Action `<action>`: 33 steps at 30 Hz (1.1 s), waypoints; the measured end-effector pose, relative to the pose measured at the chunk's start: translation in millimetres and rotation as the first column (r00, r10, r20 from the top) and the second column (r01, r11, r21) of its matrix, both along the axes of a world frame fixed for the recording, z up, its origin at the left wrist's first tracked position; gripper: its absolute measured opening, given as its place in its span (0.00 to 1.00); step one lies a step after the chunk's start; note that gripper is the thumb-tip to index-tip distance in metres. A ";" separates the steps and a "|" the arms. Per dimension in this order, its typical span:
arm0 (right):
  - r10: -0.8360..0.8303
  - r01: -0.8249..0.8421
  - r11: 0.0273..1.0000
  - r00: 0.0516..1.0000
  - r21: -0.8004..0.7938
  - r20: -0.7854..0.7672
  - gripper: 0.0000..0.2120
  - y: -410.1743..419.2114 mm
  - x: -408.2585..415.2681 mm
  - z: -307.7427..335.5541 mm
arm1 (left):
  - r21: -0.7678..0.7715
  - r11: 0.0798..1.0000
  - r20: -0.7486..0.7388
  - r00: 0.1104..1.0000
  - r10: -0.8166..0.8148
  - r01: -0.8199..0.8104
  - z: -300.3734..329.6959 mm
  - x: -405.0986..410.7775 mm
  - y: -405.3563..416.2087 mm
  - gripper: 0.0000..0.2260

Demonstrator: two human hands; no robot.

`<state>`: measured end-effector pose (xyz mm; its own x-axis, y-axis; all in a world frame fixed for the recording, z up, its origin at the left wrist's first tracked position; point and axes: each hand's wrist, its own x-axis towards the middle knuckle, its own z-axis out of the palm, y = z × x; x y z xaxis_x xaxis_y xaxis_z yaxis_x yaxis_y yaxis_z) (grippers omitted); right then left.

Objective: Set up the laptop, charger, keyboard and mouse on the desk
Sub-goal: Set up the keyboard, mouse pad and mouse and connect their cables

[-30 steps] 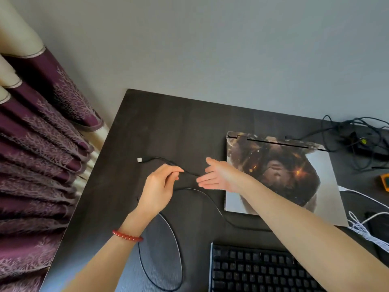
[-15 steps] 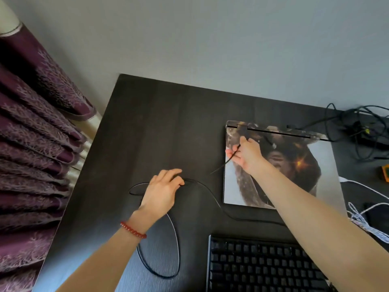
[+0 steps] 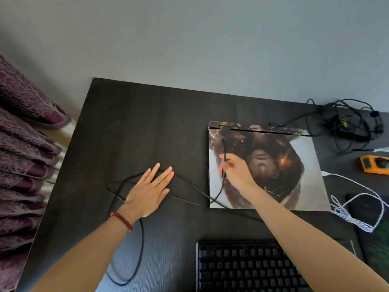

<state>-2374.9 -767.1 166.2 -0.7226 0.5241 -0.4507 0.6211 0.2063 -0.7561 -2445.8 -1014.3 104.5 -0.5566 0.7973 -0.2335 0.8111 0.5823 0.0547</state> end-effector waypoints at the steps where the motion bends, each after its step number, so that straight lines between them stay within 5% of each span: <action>1: 0.062 -0.063 0.998 0.998 0.032 0.025 0.14 -2.0 4.2 -1.1 | 0.032 0.999 0.022 1.000 0.004 -0.005 -1.0 -3.1 2.5 0.31; 7: 0.348 -0.406 0.900 0.889 0.159 0.298 0.05 -16.1 47.3 -11.9 | 0.280 0.947 0.131 0.984 0.124 -0.156 -4.9 8.8 12.8 0.14; 12: 0.507 -0.566 0.801 0.814 0.194 0.282 0.02 -41.9 84.9 -11.1 | 0.355 0.908 0.153 0.972 0.177 -0.221 0.2 41.1 11.5 0.16; 17: 0.456 -0.497 0.788 0.868 0.364 0.196 0.06 -50.7 83.7 -7.5 | 0.330 0.871 0.288 0.917 0.275 -0.365 6.1 51.4 18.9 0.11; 19: 0.479 -0.502 0.802 0.864 0.323 0.154 0.06 -52.4 75.7 -5.3 | 0.334 0.736 0.515 0.768 0.381 -0.589 21.4 49.2 32.3 0.10; 21: 0.502 -0.514 0.791 0.855 0.330 0.129 0.07 -56.7 67.9 -5.4 | 0.175 0.520 0.828 0.411 0.382 -0.836 44.9 42.6 50.7 0.11; 23: 0.520 -0.524 0.768 0.846 0.367 0.119 0.08 -63.4 62.6 -6.9 | -0.007 0.375 0.970 0.085 0.228 -0.927 60.3 35.5 67.0 0.09; 25: 0.546 -0.541 0.744 0.831 0.391 0.110 0.09 -68.0 60.5 -9.3 | -0.052 0.320 0.992 -0.012 0.125 -0.946 69.0 28.9 76.8 0.06; 29: 0.538 -0.500 0.758 0.842 0.418 0.031 0.07 -54.1 60.6 -11.9 | -0.059 0.259 0.996 -0.039 0.084 -0.964 63.0 18.6 87.1 0.09; 33: 0.511 -0.470 0.574 0.845 0.671 0.156 0.15 -23.3 71.2 -25.4 | 0.091 0.400 0.903 0.245 0.352 -0.912 38.3 16.1 90.2 0.11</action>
<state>-2303.7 -790.4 140.8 -0.9716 0.2198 -0.0878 0.2364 0.9198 -0.3133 -2429.7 -924.1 142.9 -0.7862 0.3207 -0.5282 -0.3507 0.4723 0.8087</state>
